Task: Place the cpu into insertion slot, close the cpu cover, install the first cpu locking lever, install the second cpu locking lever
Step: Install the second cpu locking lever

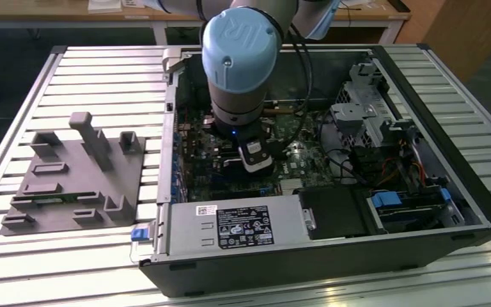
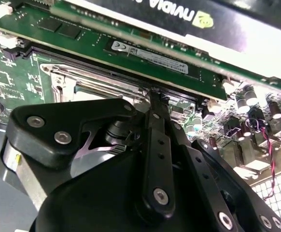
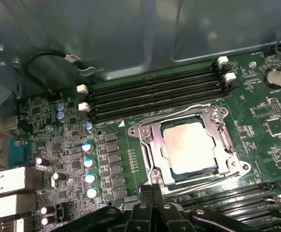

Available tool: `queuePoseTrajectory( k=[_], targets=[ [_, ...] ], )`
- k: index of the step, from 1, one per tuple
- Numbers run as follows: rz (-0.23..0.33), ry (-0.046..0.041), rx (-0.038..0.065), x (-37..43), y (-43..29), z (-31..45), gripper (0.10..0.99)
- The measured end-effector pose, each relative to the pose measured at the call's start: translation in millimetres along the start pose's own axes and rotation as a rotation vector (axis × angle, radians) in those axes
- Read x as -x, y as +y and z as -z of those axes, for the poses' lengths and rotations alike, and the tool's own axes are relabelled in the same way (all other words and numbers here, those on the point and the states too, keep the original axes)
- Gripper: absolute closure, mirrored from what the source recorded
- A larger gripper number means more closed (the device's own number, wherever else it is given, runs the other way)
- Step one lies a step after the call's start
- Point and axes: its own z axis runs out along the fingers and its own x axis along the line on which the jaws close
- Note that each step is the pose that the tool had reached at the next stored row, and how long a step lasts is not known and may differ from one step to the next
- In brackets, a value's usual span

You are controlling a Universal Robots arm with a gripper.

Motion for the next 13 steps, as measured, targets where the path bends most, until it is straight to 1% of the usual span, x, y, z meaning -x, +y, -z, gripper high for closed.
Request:
queuePoseTrajectory(
  k=[5,9,11,13],
  targets=[
    [0.000,0.0000,0.000,-1.6,1.9,-2.5,0.980],
    [0.000,0.0001,0.000,-1.9,1.7,-4.2,0.980],
    [0.000,-0.0007,-0.003,-1.9,1.6,-4.4,0.980],
    [0.000,-0.0008,-0.004,-1.9,1.6,-4.3,0.980]
  ],
)
